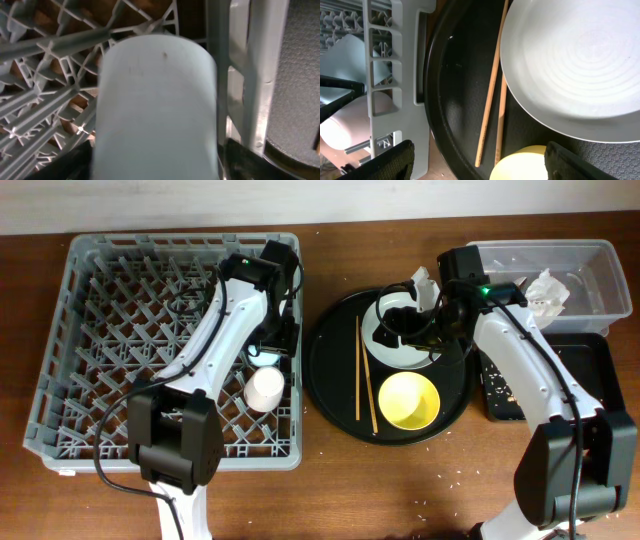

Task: Sort waste into correct bins and load items into the dishwasher rack
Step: 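Place the blue cup upside down in the rack with the left gripper, then reach the left gripper to the white plate and grasp its rim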

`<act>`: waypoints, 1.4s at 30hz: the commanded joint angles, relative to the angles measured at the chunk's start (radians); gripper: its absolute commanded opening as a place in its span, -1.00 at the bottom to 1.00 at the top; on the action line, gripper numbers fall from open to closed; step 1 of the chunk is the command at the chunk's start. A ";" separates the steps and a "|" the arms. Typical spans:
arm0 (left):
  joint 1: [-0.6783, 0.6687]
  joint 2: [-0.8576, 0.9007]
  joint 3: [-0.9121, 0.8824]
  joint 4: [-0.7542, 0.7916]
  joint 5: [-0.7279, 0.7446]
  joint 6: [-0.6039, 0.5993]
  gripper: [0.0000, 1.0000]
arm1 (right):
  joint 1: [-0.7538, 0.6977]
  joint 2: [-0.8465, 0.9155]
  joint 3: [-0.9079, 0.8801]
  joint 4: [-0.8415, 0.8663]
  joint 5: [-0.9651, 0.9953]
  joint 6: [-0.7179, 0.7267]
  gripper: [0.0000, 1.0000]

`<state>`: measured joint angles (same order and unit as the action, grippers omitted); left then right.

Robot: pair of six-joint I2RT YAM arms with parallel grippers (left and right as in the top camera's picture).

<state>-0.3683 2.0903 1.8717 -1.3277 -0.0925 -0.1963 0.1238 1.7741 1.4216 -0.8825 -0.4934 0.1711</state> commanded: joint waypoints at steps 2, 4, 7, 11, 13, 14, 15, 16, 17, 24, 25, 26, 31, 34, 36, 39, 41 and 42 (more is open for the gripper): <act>-0.004 -0.003 0.071 0.003 0.005 0.011 0.85 | -0.004 -0.012 0.043 0.006 0.012 -0.014 0.70; -0.004 -0.003 0.158 -0.021 0.005 0.011 0.86 | -0.022 -0.028 0.127 -0.040 0.013 -0.014 0.69; -0.010 -0.003 0.401 -0.084 0.052 0.011 0.79 | -0.092 -0.063 0.342 -0.202 0.066 -0.014 0.70; -0.067 0.006 0.451 -0.079 0.210 0.011 0.79 | -0.221 -0.075 0.541 -0.424 0.155 -0.014 0.82; -0.115 0.043 0.434 -0.056 0.225 0.011 0.80 | -0.266 -0.072 0.540 -0.455 0.154 -0.014 0.98; -0.151 0.075 0.421 -0.024 0.228 0.007 0.79 | -0.286 -0.066 0.540 -0.476 0.155 -0.014 0.97; -0.184 0.118 0.420 0.018 0.227 -0.012 0.80 | -0.290 -0.066 0.539 -0.482 0.155 -0.014 0.97; -0.202 0.159 0.420 0.060 0.228 -0.073 0.79 | -0.290 -0.066 0.538 -0.484 0.156 -0.014 0.98; -0.217 0.198 0.420 0.101 0.227 -0.136 0.78 | -0.288 -0.066 0.538 -0.484 0.159 -0.014 0.98; -0.251 0.432 0.420 0.339 0.228 -0.385 0.27 | -0.288 -0.066 0.538 -0.499 0.168 -0.014 1.00; -0.254 0.447 0.420 0.344 0.226 -0.384 0.22 | -0.288 -0.066 0.538 -0.502 0.173 -0.014 0.99; -0.256 0.458 0.420 0.345 0.217 -0.384 0.17 | -0.288 -0.066 0.538 -0.502 0.173 -0.014 1.00; -0.267 0.498 0.420 0.352 0.208 -0.384 -0.29 | -0.288 -0.066 0.538 -0.502 0.174 -0.014 1.00; -0.268 0.498 0.420 0.359 0.209 -0.384 -0.61 | -0.288 -0.066 0.538 -0.502 0.185 -0.014 1.00; -0.269 0.498 0.420 0.358 0.209 -0.384 -0.87 | -0.288 -0.066 0.538 -0.502 0.185 -0.014 1.00; -0.269 0.498 0.420 0.358 0.208 -0.383 -0.99 | -0.288 -0.066 0.538 -0.505 0.185 -0.014 1.00; -0.269 0.495 0.426 0.350 0.209 -0.383 -0.99 | -0.288 -0.066 0.538 -0.510 0.192 -0.014 1.00; -0.268 0.491 0.435 0.340 0.209 -0.382 -0.99 | -0.288 -0.066 0.538 -0.510 0.192 -0.014 1.00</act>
<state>-0.6292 2.5717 2.2936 -0.9653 0.1200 -0.5842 -0.1650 1.7054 1.9541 -1.3880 -0.3206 0.1577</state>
